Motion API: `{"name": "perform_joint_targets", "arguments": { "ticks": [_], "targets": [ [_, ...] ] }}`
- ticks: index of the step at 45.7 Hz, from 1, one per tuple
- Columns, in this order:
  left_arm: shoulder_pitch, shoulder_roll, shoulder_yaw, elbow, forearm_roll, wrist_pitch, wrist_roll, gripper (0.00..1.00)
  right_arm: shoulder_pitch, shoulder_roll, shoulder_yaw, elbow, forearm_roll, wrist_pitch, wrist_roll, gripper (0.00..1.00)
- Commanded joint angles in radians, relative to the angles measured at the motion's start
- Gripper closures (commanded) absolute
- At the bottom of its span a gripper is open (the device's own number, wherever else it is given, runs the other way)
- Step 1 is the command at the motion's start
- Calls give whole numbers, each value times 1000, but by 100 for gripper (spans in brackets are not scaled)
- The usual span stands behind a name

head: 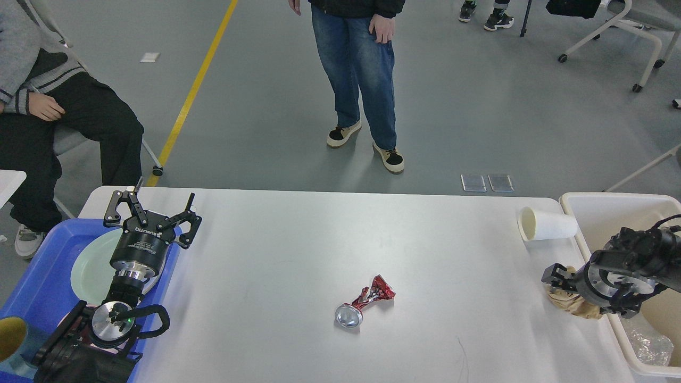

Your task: Tidy desktop

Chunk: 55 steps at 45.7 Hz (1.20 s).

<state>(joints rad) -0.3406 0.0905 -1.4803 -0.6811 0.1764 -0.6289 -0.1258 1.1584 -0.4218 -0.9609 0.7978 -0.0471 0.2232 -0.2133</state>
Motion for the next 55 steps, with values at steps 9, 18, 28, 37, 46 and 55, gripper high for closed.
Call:
{"name": "perform_joint_targets", "arguments": {
  "ticks": [9, 18, 28, 37, 46, 55],
  "targets": [
    [0, 0, 0, 0, 0, 0, -2, 4, -34, 21, 18, 0, 0, -122, 0, 0],
    [0, 0, 0, 0, 0, 0, 0, 4, -43, 31, 16, 4, 3, -133, -1, 56],
    [0, 0, 0, 0, 0, 1, -2, 4, -42, 31, 18, 14, 4, -133, -6, 100],
    [0, 0, 0, 0, 0, 0, 0, 4, -42, 26, 18, 15, 4, -133, -9, 100],
    [0, 0, 0, 0, 0, 0, -2, 4, -36, 15, 18, 27, 18, -122, -9, 100],
    [0, 0, 0, 0, 0, 0, 0, 4, -2, -26, 16, 81, 18, -119, -9, 100]
  ]
}}
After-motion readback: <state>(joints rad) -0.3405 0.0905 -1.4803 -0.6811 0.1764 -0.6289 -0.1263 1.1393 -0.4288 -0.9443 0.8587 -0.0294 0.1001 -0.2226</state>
